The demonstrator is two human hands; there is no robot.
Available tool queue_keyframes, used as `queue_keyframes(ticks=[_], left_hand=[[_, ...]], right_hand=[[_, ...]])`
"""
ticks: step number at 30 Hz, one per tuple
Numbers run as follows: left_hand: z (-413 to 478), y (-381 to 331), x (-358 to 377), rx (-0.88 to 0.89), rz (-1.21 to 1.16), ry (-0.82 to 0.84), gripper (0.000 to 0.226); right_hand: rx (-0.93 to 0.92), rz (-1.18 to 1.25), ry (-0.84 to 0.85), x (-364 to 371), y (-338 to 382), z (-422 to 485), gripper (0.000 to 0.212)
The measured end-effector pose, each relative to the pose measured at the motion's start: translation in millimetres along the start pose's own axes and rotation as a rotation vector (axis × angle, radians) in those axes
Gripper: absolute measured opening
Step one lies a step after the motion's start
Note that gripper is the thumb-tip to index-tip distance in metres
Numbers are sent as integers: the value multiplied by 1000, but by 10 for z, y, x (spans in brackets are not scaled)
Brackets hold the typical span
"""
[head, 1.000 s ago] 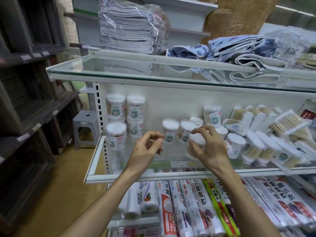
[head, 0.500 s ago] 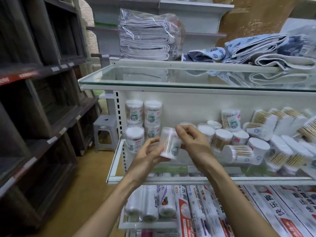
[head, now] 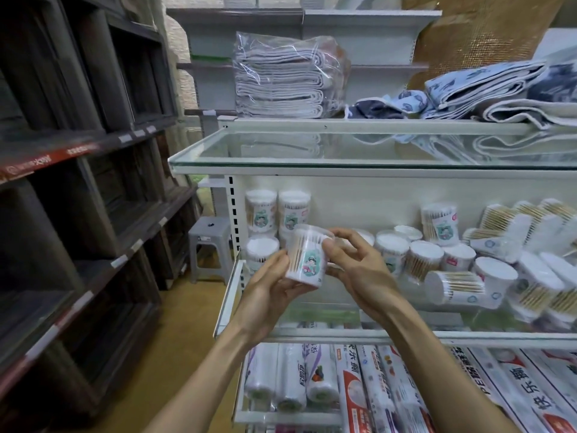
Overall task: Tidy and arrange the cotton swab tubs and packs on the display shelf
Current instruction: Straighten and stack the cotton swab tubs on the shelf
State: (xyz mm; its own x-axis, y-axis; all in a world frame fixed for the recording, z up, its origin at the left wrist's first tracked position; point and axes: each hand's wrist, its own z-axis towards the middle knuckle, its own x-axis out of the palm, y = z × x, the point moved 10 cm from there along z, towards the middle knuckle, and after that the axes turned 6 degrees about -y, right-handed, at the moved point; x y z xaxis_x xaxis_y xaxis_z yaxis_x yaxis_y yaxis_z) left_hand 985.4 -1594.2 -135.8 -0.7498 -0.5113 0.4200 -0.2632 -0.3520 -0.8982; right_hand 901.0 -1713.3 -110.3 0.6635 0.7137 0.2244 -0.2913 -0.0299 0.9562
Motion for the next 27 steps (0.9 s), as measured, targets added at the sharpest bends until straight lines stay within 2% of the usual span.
queue_keyframes(ticks=[2, 5, 7, 9, 11, 14, 22, 24, 27], left_hand=[[-6, -162, -21, 48, 79, -5, 49], [10, -520, -92, 196, 513, -56, 36], [44, -747, -209, 268, 691, -128, 46], [105, -895, -333, 341, 765, -187, 57], [138, -976, -370, 419, 762, -182, 43], [183, -940, -442, 428, 770, -193, 33], [269, -628, -776, 343, 736, -274, 45], [215, -692, -834, 421, 717, -356, 47], [-32, -886, -839, 620, 663, -519, 31]], right_hand=[[-20, 17, 25, 97, 80, 48, 33], [-130, -17, 97, 322, 306, 127, 30], [-194, -30, 124, 469, 440, 182, 29], [-255, -75, 124, 585, 517, 261, 27], [-309, -171, 101, 672, 521, 351, 27], [-373, -321, 95, 800, 406, 450, 29], [-434, -492, 108, 879, 294, 430, 35], [-455, -517, 112, 821, 338, 388, 40], [-551, -602, -27, 458, 522, 376, 35]])
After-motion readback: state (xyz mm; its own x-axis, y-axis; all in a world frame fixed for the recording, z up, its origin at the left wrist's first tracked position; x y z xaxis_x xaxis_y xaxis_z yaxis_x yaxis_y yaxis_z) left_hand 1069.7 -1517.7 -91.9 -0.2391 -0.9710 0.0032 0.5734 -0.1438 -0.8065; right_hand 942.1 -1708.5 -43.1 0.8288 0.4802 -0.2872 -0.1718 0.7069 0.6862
